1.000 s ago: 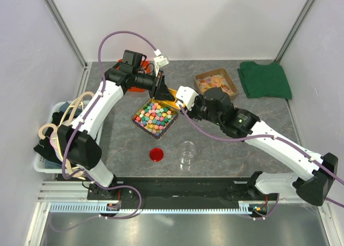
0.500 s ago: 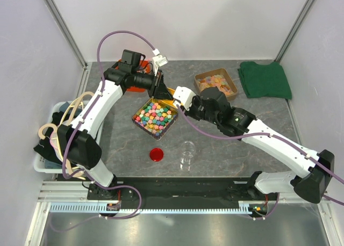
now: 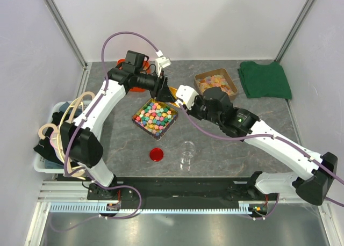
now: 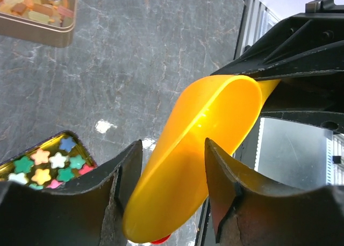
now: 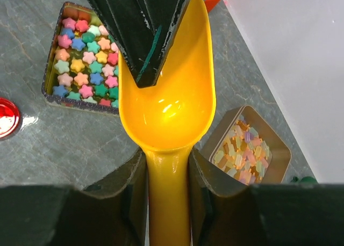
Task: Pack the candies
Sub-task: Adjust the spatula.
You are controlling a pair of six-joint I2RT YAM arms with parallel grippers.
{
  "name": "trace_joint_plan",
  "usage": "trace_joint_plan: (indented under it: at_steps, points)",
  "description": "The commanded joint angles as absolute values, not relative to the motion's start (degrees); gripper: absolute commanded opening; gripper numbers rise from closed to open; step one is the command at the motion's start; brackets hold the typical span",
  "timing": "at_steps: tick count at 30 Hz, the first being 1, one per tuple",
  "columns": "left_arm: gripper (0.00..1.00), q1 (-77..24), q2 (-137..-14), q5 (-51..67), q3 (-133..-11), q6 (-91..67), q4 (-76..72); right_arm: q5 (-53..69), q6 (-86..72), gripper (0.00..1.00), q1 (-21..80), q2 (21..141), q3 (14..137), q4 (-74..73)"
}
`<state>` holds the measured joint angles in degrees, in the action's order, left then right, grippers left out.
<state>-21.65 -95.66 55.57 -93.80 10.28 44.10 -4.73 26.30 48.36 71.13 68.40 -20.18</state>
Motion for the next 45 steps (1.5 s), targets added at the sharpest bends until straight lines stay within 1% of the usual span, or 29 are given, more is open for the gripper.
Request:
trace_joint_plan:
  at_steps: [1, 6, 10, 11, 12, 13, 14, 15, 16, 17, 18, 22, 24, 25, 30, 31, 33, 35, 39, 44, 45]
  points:
    - [0.56, -21.7, -97.5, 52.1, -95.1, 11.0, 44.3, -2.2, 24.9, 0.0, 48.2, 67.1, 70.2, -16.7]
    - [0.56, -21.9, -97.6, 51.4, -95.6, 10.8, 44.2, -1.3, 24.9, 0.0, 48.1, 66.2, 70.0, -17.1]
    - [0.49, -21.8, -97.6, 51.3, -95.9, 10.6, 44.2, -0.9, 25.1, 0.0, 48.1, 66.5, 69.6, -17.4]
    - [0.4, -21.8, -97.7, 51.4, -95.9, 10.6, 44.2, -0.9, 25.1, 0.0, 48.1, 66.5, 69.6, -17.5]
    - [0.35, -21.8, -97.7, 51.5, -95.8, 10.6, 44.2, -0.6, 25.3, 0.01, 48.1, 66.5, 69.5, -17.5]
    - [0.29, -21.8, -97.8, 51.7, -95.7, 10.6, 44.2, -0.6, 25.2, 0.03, 48.1, 66.5, 69.6, -17.6]
    - [0.22, -21.8, -97.7, 51.6, -95.6, 10.8, 44.2, -0.7, 25.2, 0.06, 48.1, 66.4, 69.7, -17.5]
    - [0.19, -21.8, -97.7, 51.7, -95.5, 10.9, 44.2, -0.5, 25.3, 0.08, 48.1, 66.4, 69.9, -17.6]
    - [0.16, -21.8, -97.7, 51.9, -95.5, 10.8, 44.2, -0.4, 25.5, 0.11, 48.1, 66.3, 70.0, -17.8]
    - [0.11, -21.8, -97.7, 51.9, -95.4, 10.9, 44.2, -0.4, 25.5, 0.13, 48.0, 66.3, 70.2, -17.8]
    - [0.08, -21.9, -97.8, 51.8, -95.4, 10.9, 44.2, -0.4, 25.4, 0.15, 47.9, 66.2, 70.4, -18.1]
    - [0.02, -21.8, -97.8, 51.9, -95.4, 10.8, 44.2, -0.2, 25.5, 0.16, 48.0, 65.7, 71.2, -18.7]
    - [0.02, -21.7, -97.8, 51.9, -95.4, 10.9, 44.2, 1.4, 25.6, 0.18, 47.9, 65.3, 71.3, -19.1]
    - [0.02, -21.7, -97.7, 51.9, -95.3, 10.8, 44.2, 2.3, 25.5, 0.23, 47.8, 64.9, 71.3, -19.5]
    - [0.02, -21.5, -98.4, 53.9, -95.4, 10.5, 44.2, 3.4, 25.5, 0.34, 47.2, 64.2, 71.6, -20.2]
    - [0.02, -21.4, -98.5, 54.0, -95.4, 10.6, 44.3, 3.5, 25.5, 0.37, 47.2, 64.1, 71.6, -20.1]
    - [0.02, -21.4, -98.7, 54.1, -95.5, 10.6, 44.5, 3.8, 25.5, 0.39, 46.9, 63.8, 71.6, -20.1]
    - [0.02, -21.4, -99.0, 54.3, -95.5, 10.7, 44.6, 3.9, 25.5, 0.45, 46.9, 63.8, 71.6, -20.1]
    - [0.02, -21.4, -99.1, 54.6, -95.5, 10.7, 44.6, 3.1, 25.6, 0.52, 46.9, 64.1, 71.6, -19.8]
    - [0.02, -21.4, -98.9, 54.8, -95.8, 10.5, 44.6, 3.3, 25.9, 0.53, 46.9, 64.2, 70.6, -19.6]
    - [0.02, -21.4, -99.0, 54.8, -95.8, 10.5, 44.6, 3.3, 26.1, 0.55, 46.9, 64.4, 70.4, -19.6]
